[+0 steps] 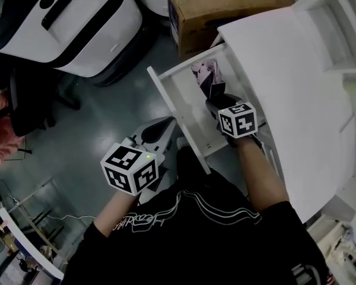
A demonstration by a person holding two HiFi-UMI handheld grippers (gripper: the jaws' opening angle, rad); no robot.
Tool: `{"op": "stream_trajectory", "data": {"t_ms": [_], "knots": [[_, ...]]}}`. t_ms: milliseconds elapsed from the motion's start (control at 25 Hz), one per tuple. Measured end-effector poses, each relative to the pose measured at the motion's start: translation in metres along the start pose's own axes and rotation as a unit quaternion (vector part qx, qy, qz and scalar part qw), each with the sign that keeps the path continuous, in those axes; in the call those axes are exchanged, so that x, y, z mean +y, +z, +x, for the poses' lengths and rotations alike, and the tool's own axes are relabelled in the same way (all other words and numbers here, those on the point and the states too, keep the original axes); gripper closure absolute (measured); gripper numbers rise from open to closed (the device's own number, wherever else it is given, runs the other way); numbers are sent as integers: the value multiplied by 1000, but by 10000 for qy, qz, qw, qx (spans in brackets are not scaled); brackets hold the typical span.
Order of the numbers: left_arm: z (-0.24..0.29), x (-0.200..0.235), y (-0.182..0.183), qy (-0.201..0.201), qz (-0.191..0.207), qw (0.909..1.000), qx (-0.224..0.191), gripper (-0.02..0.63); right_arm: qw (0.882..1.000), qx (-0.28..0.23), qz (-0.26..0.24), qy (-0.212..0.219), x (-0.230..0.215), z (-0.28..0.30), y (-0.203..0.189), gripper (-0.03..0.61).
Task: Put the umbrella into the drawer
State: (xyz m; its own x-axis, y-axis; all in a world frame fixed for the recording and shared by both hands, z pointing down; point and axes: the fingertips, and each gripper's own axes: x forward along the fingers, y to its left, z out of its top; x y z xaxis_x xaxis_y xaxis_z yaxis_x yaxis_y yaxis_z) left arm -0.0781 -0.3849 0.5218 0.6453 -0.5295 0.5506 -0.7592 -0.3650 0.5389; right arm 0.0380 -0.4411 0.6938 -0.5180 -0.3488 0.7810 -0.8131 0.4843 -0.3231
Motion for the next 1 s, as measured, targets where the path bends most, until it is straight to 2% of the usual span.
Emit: {"op": "stream_trajectory", "data": {"t_ms": [280,560,760,1000], "knots": [[0,20,-4,173,-161,9997,4,594,9980,551,-267,-132,-16,46,-25,364],[-4,34,-11,240,-334,9992,22,594,9956,794,-436,-260,-21,71,-42,362],[-14,40,-12,280,-381,9989,0,594,9891,1129,-830,-455,-18,77,-51,356],[-16,40,-18,290,-387,9988,-49,594,9882,1087,-937,-539,-20,81,-51,344]]}}
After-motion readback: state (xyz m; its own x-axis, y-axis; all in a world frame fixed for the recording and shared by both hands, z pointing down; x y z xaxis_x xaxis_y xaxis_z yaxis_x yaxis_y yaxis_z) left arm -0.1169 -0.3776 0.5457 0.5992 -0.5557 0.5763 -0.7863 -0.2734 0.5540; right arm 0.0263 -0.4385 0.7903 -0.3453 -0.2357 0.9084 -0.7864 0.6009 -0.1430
